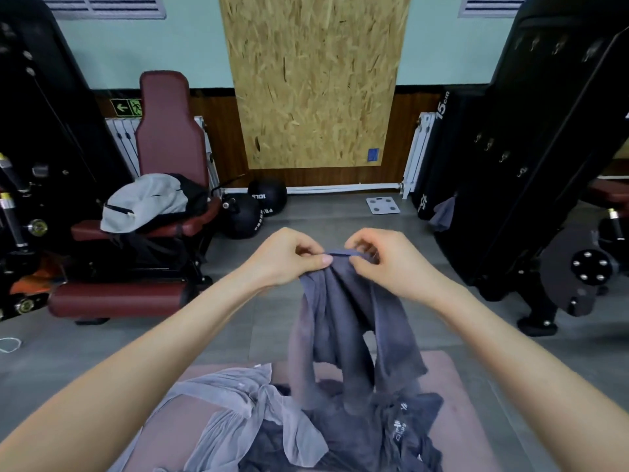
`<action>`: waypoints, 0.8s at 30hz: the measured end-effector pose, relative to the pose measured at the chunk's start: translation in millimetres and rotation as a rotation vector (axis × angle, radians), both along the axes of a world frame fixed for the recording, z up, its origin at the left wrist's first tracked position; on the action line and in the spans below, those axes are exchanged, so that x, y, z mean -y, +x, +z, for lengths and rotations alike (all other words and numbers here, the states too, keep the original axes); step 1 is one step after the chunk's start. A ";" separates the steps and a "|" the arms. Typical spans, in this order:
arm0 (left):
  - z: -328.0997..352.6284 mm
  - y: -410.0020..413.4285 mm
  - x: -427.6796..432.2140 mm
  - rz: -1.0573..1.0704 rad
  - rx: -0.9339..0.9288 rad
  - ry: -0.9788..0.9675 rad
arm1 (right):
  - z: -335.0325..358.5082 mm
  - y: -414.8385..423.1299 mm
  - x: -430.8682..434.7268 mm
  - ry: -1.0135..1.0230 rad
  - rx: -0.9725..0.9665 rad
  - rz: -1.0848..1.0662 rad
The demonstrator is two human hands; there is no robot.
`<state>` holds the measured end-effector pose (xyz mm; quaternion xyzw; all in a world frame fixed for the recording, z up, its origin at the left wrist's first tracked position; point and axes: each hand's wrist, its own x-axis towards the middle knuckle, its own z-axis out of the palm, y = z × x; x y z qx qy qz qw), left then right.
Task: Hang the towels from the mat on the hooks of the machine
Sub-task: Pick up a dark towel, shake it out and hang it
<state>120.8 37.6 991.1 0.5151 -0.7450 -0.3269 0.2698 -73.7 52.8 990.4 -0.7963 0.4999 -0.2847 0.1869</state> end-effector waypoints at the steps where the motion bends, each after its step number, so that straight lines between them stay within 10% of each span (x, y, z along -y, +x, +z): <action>1: 0.6 -1.6 0.9 0.022 -0.002 -0.003 | -8.8 -5.7 -1.2 -0.029 -0.097 -0.044; 12: 10.3 18.5 25.2 0.149 -0.080 0.062 | -97.6 -48.4 -42.4 0.117 -0.136 -0.564; 24: -25.3 58.8 33.0 0.212 -0.073 0.291 | -72.4 -61.2 -50.7 0.552 0.721 -0.064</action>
